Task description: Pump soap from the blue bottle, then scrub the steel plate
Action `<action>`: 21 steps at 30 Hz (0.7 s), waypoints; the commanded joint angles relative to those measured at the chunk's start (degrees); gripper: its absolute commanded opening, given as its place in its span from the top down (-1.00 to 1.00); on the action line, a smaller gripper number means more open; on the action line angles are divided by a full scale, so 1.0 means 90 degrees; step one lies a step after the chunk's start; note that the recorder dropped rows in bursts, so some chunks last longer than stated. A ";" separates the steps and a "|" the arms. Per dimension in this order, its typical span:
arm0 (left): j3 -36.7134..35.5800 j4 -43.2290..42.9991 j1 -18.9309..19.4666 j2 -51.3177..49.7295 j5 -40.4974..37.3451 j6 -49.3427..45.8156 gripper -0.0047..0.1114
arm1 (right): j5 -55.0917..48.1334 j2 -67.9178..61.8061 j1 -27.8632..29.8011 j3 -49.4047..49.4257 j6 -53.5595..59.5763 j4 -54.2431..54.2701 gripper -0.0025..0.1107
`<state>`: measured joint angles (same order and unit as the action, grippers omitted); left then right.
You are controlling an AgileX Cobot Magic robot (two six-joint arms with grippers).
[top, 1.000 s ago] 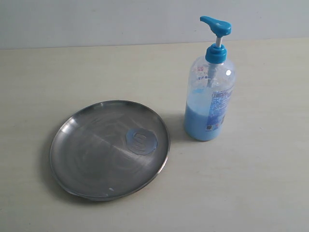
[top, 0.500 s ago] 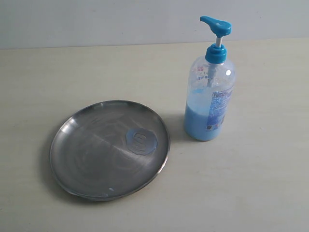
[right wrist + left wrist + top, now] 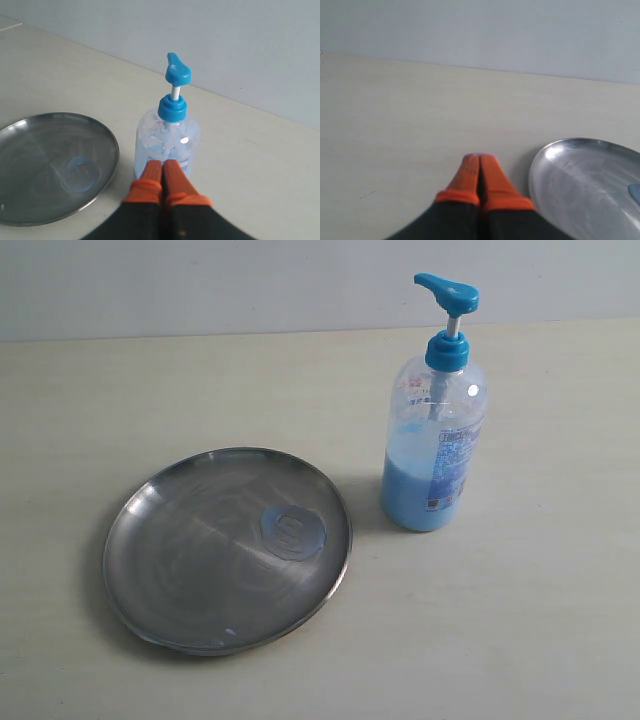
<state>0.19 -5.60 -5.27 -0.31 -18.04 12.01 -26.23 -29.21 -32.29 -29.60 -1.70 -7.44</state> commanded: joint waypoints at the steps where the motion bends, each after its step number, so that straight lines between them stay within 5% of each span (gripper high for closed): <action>1: -0.0021 0.0012 0.0025 0.0034 -0.0072 0.0049 0.92 | 0.0083 0.0039 -0.0005 0.0031 -0.0004 -0.0020 0.96; 21: -0.0021 0.0382 0.0025 0.0034 -0.0096 -0.0493 0.92 | 0.0083 0.0039 -0.0005 0.0031 -0.0004 -0.0020 0.96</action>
<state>0.19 -2.61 -5.27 -0.31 -19.49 7.90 -26.23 -29.21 -32.29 -29.60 -1.70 -7.44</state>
